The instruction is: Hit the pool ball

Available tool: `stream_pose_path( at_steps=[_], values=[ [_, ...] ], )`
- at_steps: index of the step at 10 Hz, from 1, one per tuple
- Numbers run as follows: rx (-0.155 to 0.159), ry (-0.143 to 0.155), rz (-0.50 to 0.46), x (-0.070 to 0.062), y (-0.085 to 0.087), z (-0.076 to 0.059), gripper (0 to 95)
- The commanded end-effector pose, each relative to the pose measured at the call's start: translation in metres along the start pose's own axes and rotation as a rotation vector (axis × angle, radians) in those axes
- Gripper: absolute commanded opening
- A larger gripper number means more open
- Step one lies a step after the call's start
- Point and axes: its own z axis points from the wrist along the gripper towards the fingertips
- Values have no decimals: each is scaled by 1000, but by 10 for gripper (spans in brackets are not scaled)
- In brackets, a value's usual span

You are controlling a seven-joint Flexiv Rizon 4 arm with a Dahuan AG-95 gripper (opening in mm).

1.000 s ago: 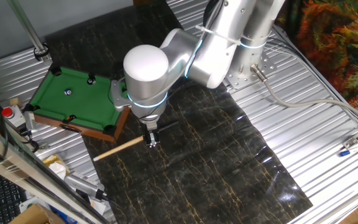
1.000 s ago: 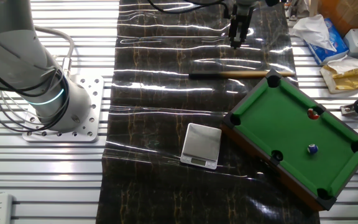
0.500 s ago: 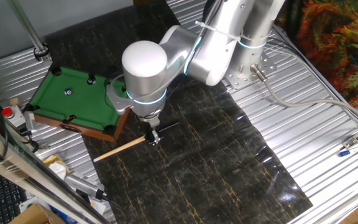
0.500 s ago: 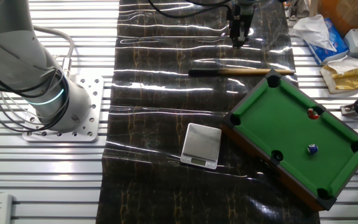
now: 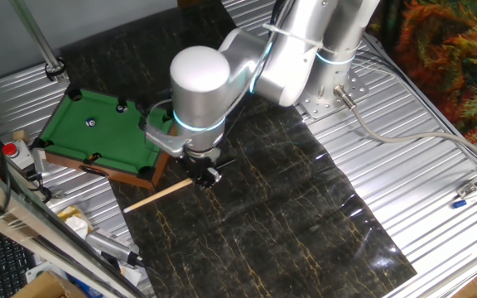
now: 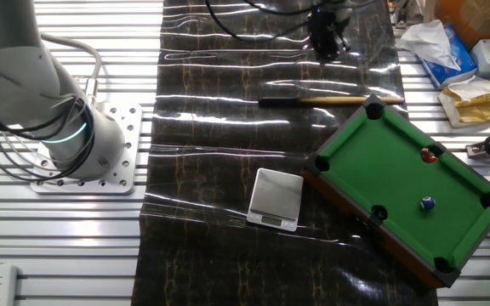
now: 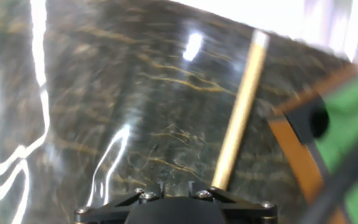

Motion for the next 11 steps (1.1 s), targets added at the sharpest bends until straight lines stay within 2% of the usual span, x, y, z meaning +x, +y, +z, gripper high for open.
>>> stream_pose_path(
  at_steps=[1, 3, 4, 6, 7, 8, 10, 11],
  values=[
    [-17, -324, -1928, -2, 0, -3, 0],
    [-34, -325, -2128, -2, 0, -3, 0],
    [-45, -299, -2172, -2, -1, -3, 0],
    [-57, -230, -2182, -2, -1, -3, 0],
    [-49, -202, -2192, -2, -2, -5, 0],
    [-34, -188, -2196, -4, -3, -6, 0],
    [-25, -206, -2227, -8, -6, -8, 0],
    [-26, -205, -2232, -10, -7, -9, 0]
  ],
)
